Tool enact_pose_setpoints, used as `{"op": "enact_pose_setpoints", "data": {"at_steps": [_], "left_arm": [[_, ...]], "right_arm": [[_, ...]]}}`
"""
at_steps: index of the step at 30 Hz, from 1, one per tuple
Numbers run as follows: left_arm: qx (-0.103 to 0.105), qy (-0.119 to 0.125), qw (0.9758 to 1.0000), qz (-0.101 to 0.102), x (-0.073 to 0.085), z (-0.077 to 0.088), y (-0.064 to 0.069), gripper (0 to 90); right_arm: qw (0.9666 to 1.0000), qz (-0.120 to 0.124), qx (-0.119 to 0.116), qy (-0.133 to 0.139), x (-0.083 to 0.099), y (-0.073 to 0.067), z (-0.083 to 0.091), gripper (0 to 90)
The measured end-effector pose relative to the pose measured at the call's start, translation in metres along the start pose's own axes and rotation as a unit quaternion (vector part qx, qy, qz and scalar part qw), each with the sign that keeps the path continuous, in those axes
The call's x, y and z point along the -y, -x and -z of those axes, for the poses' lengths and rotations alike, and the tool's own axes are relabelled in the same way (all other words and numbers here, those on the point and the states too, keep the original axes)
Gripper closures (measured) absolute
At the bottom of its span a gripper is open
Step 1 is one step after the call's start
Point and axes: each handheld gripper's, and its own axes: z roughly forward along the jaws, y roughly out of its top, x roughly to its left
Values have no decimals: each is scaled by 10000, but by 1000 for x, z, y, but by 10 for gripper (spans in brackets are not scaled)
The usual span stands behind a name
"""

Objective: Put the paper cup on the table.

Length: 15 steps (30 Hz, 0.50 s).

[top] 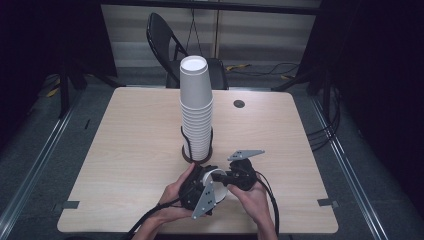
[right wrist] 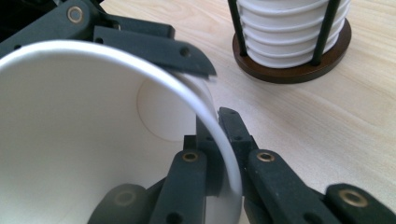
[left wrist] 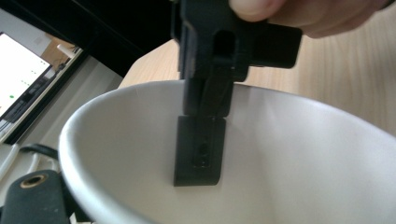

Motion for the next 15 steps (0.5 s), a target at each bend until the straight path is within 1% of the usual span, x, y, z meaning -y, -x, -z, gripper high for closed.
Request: {"op": "enact_pose_setpoints", "data": {"at_steps": [4,6,7,8,10,11,12,13,14,15], "left_arm": [[-7,18,9999,144,2,0,-3,111],[-95,33,9997,212,3,0,-5,111],[-91,62,9995,305,3,1,-7,112],[-98,85,9992,369,3,1,-8,112],[-138,131,9985,523,5,3,-10,112],[-145,123,9985,521,6,3,-11,112],[-144,143,9978,624,7,3,-12,112],[-140,144,9975,671,8,4,-14,112],[-132,168,9969,764,9,4,-14,112],[-145,141,9964,822,10,4,-15,112]], "right_arm": [[9999,-86,14,102,0,1,0,856],[9998,-100,6,149,0,2,1,829],[9997,-108,48,211,0,2,2,815],[9996,-142,41,259,0,2,3,802],[9993,-119,24,358,0,2,5,774],[9991,-123,8,416,0,1,6,765],[9989,-118,10,445,1,1,7,748],[9988,-130,14,482,1,1,7,737],[9986,-134,-14,519,1,2,8,721],[9985,-122,-7,529,2,2,8,701]]}}
